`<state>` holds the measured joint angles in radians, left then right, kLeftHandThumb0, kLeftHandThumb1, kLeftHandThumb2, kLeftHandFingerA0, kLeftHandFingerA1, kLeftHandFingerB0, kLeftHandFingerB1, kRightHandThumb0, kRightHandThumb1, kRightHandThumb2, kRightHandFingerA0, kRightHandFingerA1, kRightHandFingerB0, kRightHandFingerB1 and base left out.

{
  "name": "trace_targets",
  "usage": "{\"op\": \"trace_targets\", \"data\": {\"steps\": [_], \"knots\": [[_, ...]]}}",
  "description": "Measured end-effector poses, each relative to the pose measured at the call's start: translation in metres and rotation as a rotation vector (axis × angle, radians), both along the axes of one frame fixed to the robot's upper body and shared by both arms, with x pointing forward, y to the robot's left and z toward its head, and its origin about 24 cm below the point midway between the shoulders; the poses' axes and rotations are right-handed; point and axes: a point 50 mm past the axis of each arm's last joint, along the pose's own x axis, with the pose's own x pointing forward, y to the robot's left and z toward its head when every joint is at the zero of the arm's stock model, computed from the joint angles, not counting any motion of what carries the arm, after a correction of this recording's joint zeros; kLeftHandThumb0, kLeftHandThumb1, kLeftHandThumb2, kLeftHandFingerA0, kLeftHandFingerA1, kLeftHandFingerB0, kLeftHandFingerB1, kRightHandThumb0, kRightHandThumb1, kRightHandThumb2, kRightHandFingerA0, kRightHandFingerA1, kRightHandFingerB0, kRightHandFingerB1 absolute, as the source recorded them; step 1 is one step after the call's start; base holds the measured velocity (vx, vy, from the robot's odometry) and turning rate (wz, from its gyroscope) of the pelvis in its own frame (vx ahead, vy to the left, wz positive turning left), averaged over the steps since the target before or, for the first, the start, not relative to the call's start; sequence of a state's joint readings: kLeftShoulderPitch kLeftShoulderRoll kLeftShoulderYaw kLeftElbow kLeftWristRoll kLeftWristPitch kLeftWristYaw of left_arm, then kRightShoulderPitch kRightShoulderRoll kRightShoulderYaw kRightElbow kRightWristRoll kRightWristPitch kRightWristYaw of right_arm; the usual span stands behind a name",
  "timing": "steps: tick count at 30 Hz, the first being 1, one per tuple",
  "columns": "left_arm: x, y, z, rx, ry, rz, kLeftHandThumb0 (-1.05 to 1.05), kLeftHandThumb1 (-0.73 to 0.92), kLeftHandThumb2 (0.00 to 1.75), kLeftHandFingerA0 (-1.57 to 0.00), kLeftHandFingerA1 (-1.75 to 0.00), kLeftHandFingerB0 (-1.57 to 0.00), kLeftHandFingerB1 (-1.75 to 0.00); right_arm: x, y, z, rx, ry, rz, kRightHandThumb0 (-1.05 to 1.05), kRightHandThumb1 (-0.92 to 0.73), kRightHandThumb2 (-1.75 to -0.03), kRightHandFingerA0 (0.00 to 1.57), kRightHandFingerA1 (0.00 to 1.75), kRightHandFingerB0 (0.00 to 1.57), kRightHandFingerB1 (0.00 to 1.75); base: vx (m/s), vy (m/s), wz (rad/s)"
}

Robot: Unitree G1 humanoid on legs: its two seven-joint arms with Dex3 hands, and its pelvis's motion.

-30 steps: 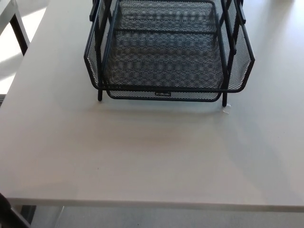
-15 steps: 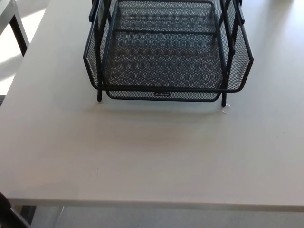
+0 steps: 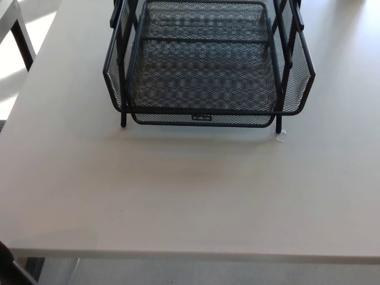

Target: The robot uses its right hand to grab the drawer kept on the middle of the desk and pull it out towards the robot

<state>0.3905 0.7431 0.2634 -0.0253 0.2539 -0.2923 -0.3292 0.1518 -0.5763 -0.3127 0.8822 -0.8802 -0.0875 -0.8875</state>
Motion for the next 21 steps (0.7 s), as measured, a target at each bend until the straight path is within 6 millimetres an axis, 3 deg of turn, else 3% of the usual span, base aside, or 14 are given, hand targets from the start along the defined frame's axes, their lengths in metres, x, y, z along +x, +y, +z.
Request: {"op": "trace_targets", "data": {"steps": [1,2,3,4,5,9,10,11,15,16,17,18,19,21], "knots": [[0.0,0.0,0.0,0.001,0.001,0.0,-0.29,0.58,0.58,-0.79,-0.83,-0.79,-0.57,-0.002,0.002,-0.007,0.029,0.011,-0.018,-0.73,-0.62,-0.59,0.09,0.59,0.17,0.35,0.0,0.0,0.0],[-0.001,0.0,-0.001,0.002,0.002,0.001,-0.29,0.58,0.58,-0.78,-0.83,-0.79,-0.56,-0.003,0.005,-0.015,0.059,0.027,-0.033,-0.74,-0.49,-0.84,0.14,0.59,0.1,0.44,0.0,0.0,0.0],[-0.001,0.0,-0.001,0.003,0.004,0.001,-0.3,0.58,0.58,-0.79,-0.83,-0.79,-0.56,-0.005,0.008,-0.022,0.088,0.045,-0.043,-0.72,-0.62,-0.59,0.31,0.57,0.15,0.32,0.0,0.0,0.0],[-0.001,0.0,-0.001,0.003,0.005,0.001,-0.3,0.58,0.58,-0.79,-0.83,-0.79,-0.56,-0.005,0.011,-0.027,0.108,0.056,-0.045,-0.72,-0.62,-0.59,0.31,0.57,0.15,0.32,0.0,0.0,0.0],[-0.001,0.001,-0.001,0.005,0.006,0.001,-0.3,0.58,0.58,-0.78,-0.83,-0.78,-0.56,-0.004,0.015,-0.033,0.143,0.075,-0.043,-0.74,-0.61,-0.58,0.47,0.55,0.2,0.31,0.0,0.0,0.0],[-0.002,0.001,-0.002,0.008,0.007,0.0,-0.29,0.58,0.58,-0.79,-0.83,-0.79,-0.56,-0.001,0.023,-0.042,0.197,0.12,-0.025,-0.74,-0.6,-0.59,0.59,0.61,0.19,0.32,0.0,0.0,0.0],[-0.002,0.001,-0.002,0.008,0.008,0.001,-0.29,0.58,0.58,-0.79,-0.84,-0.79,-0.56,0.0,0.024,-0.043,0.215,0.135,-0.016,-0.78,-0.48,-0.87,0.57,0.66,0.13,0.44,0.0,0.0,0.0],[-0.002,0.001,-0.002,0.008,0.008,0.001,-0.28,0.58,0.58,-0.79,-0.83,-0.79,-0.56,0.001,0.025,-0.044,0.223,0.139,-0.012,-0.78,-0.6,-0.59,0.61,0.62,0.19,0.34,0.0,0.0,0.0],[-0.002,0.001,-0.002,0.009,0.008,0.0,-0.29,0.58,0.58,-0.79,-0.81,-0.79,-0.55,0.004,0.031,-0.05,0.278,0.194,0.014,-0.79,-0.66,-0.6,0.55,0.63,0.15,0.33,0.0,0.0,0.0],[-0.002,0.001,-0.002,0.009,0.008,0.0,-0.3,0.58,0.57,-0.8,-0.83,-0.79,-0.56,0.004,0.032,-0.051,0.287,0.204,0.018,-0.88,-0.55,-0.89,0.7,0.8,0.16,0.43,0.0,0.0,0.0],[-0.002,0.001,-0.002,0.008,0.008,0.001,-0.3,0.58,0.58,-0.79,-0.82,-0.78,-0.56,0.005,0.033,-0.052,0.296,0.221,0.026,-0.85,-0.53,-0.91,0.69,0.81,0.13,0.44,0.0,0.0,0.0],[-0.002,0.001,-0.002,0.008,0.008,0.001,-0.29,0.58,0.58,-0.81,-0.83,-0.79,-0.56,0.006,0.033,-0.053,0.301,0.237,0.035,-0.83,-0.52,-0.9,0.69,0.83,0.14,0.45,0.0,0.0,0.0],[-0.002,0.001,-0.003,0.007,0.007,0.001,-0.29,0.58,0.58,-0.81,-0.82,-0.79,-0.56,0.007,0.034,-0.054,0.308,0.262,0.046,-0.83,-0.67,-0.61,0.68,0.84,0.17,0.34,0.0,0.0,0.0],[-0.002,0.001,-0.003,0.005,0.007,0.002,-0.32,0.59,0.58,-0.79,-0.82,-0.78,-0.55,0.008,0.035,-0.056,0.319,0.298,0.058,-0.83,-0.68,-0.61,0.66,0.79,0.16,0.34,0.0,0.0,0.0]]}}
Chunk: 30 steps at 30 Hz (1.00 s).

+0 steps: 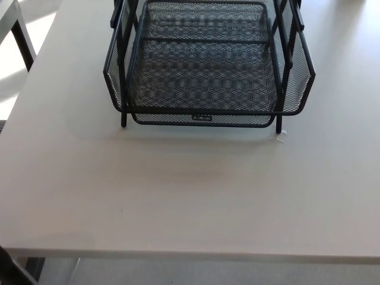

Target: The robot uses its right hand to grab the drawer kept on the middle of the desk and pull it out towards the robot

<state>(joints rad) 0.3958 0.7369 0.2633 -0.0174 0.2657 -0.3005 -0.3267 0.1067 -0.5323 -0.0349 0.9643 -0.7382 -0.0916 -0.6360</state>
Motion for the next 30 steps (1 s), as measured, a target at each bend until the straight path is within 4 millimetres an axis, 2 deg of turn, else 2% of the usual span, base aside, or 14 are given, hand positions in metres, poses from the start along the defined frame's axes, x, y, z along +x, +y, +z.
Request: {"op": "trace_targets", "data": {"steps": [1,2,3,4,5,6,7,13,14,15,22,23,24,30], "knots": [[0.0,-0.0001,0.0,0.0,0.0,0.0,-0.3,0.58,0.58,-0.8,-0.82,-0.79,-0.55,0.0005,0.0002,-0.0006,0.006,0.017,0.007,-0.84,-0.53,-0.92,0.69,0.87,0.09,0.45,0.0,0.0,0.0],[0.0001,-0.0001,0.0,0.001,0.0,0.0,-0.3,0.58,0.58,-0.8,-0.82,-0.79,-0.55,0.0012,0.0001,-0.0009,0.01,0.036,0.016,-0.84,-0.53,-0.92,0.69,0.87,0.09,0.45,0.0,0.0,0.0],[0.0002,0.0,0.0,0.002,0.0,-0.001,-0.28,0.57,0.57,-0.82,-0.82,-0.8,-0.55,0.0018,-0.0006,-0.0006,0.012,0.053,0.023,-0.83,-0.69,-0.61,0.66,0.84,0.16,0.33,0.0,0.0,0.0],[0.0003,0.0001,0.0,0.003,0.0,0.0,-0.28,0.57,0.58,-0.81,-0.82,-0.8,-0.55,0.0025,-0.0014,-0.0001,0.013,0.067,0.028,-0.85,-0.54,-0.93,0.71,0.85,0.1,0.45,0.0,0.0,0.0],[0.0003,0.0006,-0.0004,0.004,-0.001,0.001,-0.28,0.58,0.58,-0.8,-0.82,-0.79,-0.55,0.0031,-0.0021,0.0005,0.014,0.081,0.035,-0.85,-0.55,-0.93,0.72,0.85,0.11,0.45,0.0,0.0,0.0],[0.0003,0.001,-0.0006,0.004,-0.002,0.003,-0.28,0.58,0.58,-0.8,-0.82,-0.79,-0.55,0.0035,-0.0028,0.0009,0.014,0.093,0.039,-0.85,-0.55,-0.93,0.72,0.85,0.11,0.45,0.0,0.0,0.0],[0.0003,0.001,-0.0006,0.003,-0.003,0.003,-0.28,0.58,0.57,-0.78,-0.8,-0.79,-0.54,0.004,-0.0038,0.0013,0.014,0.104,0.042,-0.85,-0.7,-0.61,0.69,0.83,0.17,0.34,0.0,0.0,0.0],[0.0,0.0005,-0.0011,-0.001,-0.009,0.005,-0.28,0.58,0.58,-0.79,-0.79,-0.78,-0.53,0.0085,-0.0043,0.0029,0.018,0.122,0.049,-0.81,-0.69,-0.61,0.61,0.76,0.16,0.35,0.0,0.0,0.0],[-0.0001,0.0005,-0.0013,-0.002,-0.009,0.006,-0.28,0.58,0.57,-0.78,-0.79,-0.79,-0.54,0.0089,-0.004,0.0028,0.021,0.124,0.049,-0.89,-0.59,-0.93,0.59,0.76,0.11,0.44,0.0,0.0,0.0],[-0.0002,0.0004,-0.0014,-0.002,-0.009,0.006,-0.28,0.58,0.57,-0.79,-0.81,-0.79,-0.55,0.009,-0.0039,0.0027,0.023,0.125,0.047,-0.8,-0.68,-0.61,0.62,0.82,0.16,0.35,0.0,0.0,0.0],[-0.0008,-0.0006,-0.0015,-0.003,-0.01,0.004,-0.29,0.58,0.57,-0.8,-0.8,-0.79,-0.54,0.0094,-0.003,0.0017,0.04,0.133,0.043,-0.82,-0.69,-0.61,0.65,0.81,0.15,0.35,0.0,0.0,0.0],[-0.0009,-0.0008,-0.0016,-0.004,-0.01,0.004,-0.28,0.58,0.57,-0.8,-0.8,-0.79,-0.53,0.0093,-0.0026,0.0012,0.04,0.136,0.044,-0.85,-0.55,-0.93,0.61,0.77,0.1,0.45,0.0,0.0,0.0],[-0.0011,-0.0009,-0.0021,-0.007,-0.01,0.005,-0.28,0.58,0.58,-0.8,-0.79,-0.79,-0.52,0.0088,-0.0025,0.0006,0.04,0.14,0.044,-0.8,-0.67,-0.6,0.62,0.74,0.16,0.35,0.0,0.0,0.0],[-0.0035,-0.0012,-0.005,-0.016,-0.003,0.011,-0.3,0.58,0.57,-0.8,-0.81,-0.79,-0.54,0.0064,-0.0031,-0.0007,0.044,0.144,0.038,-0.8,-0.68,-0.61,0.6,0.77,0.15,0.35,0.0,0.0,0.0]]}}
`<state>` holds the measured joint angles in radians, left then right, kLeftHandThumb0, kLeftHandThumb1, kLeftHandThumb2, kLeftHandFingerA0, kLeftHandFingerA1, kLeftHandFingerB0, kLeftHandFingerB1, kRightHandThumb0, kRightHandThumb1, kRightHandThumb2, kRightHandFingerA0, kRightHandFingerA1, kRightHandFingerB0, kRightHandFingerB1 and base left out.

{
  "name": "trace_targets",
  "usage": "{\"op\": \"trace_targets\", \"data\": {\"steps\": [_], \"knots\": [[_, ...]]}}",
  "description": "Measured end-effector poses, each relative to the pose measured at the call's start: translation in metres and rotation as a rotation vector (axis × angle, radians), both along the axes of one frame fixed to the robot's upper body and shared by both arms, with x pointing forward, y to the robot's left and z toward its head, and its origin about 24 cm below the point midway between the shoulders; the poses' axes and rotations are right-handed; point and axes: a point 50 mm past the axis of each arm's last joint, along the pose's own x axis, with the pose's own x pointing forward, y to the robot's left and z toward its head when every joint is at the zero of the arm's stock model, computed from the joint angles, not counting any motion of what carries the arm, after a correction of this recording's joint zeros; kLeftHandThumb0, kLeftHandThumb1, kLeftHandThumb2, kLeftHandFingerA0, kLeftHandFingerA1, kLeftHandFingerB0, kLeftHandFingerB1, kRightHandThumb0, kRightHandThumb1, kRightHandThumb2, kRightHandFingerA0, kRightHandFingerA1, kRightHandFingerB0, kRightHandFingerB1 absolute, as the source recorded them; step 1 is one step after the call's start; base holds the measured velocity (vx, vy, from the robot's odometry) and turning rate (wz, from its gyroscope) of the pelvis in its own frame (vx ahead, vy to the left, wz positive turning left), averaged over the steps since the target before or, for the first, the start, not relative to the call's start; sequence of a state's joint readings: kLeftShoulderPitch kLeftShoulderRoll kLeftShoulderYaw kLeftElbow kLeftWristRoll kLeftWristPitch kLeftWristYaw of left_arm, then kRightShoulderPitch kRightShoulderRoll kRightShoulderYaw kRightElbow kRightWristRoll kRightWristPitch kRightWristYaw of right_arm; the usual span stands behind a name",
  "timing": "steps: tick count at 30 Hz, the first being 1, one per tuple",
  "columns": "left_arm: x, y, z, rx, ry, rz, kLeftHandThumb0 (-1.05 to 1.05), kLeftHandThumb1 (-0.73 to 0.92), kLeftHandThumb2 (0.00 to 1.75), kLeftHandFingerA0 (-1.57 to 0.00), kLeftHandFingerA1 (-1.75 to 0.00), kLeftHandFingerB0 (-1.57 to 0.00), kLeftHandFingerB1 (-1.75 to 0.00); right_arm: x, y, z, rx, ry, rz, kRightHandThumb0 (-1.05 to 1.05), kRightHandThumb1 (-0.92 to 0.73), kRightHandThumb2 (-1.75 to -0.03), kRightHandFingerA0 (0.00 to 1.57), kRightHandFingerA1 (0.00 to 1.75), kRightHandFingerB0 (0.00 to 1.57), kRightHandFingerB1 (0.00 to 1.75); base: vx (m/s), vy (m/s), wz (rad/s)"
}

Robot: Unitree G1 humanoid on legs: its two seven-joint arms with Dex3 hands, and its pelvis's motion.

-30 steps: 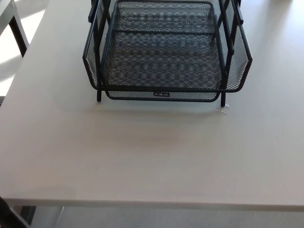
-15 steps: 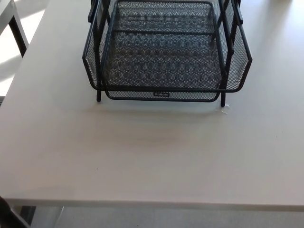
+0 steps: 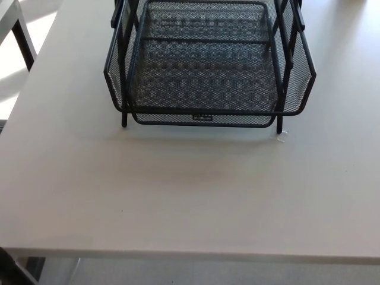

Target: The robot uses its right hand to grab the drawer kept on the middle of the desk and pull it out towards the robot

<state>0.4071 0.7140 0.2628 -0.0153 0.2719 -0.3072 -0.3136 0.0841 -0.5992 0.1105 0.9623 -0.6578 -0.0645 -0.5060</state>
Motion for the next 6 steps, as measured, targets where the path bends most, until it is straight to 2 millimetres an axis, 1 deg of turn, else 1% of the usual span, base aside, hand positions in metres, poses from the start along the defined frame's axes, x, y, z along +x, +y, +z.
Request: {"op": "trace_targets", "data": {"steps": [1,2,3,6], "knots": [[0.0,0.0001,0.0,0.0,0.0,0.0,-0.29,0.57,0.58,-0.81,-0.81,-0.79,-0.54,0.0003,-0.0001,0.0004,-0.001,-0.001,0.002,-0.92,-0.6,-0.93,0.59,0.78,0.12,0.43,0.0,0.0,0.0],[0.0,0.0,0.0,0.0,0.0,0.0,-0.29,0.57,0.57,-0.82,-0.81,-0.8,-0.53,0.0004,-0.0004,0.0008,-0.003,-0.001,0.003,-0.8,-0.66,-0.6,0.64,0.75,0.21,0.35,0.0,0.0,0.0],[-0.0001,-0.0001,-0.0001,-0.001,-0.001,0.001,-0.28,0.57,0.57,-0.81,-0.8,-0.8,-0.52,0.0004,-0.0006,0.001,-0.005,-0.002,0.004,-0.8,-0.66,-0.6,0.58,0.76,0.18,0.35,0.0,0.0,0.0],[-0.0003,-0.0004,-0.0007,-0.005,-0.001,0.002,-0.28,0.58,0.57,-0.81,-0.8,-0.8,-0.52,0.0003,-0.0006,0.0012,-0.009,-0.009,0.005,-0.81,-0.66,-0.6,0.59,0.76,0.19,0.35,0.0,0.0,0.0]]}}
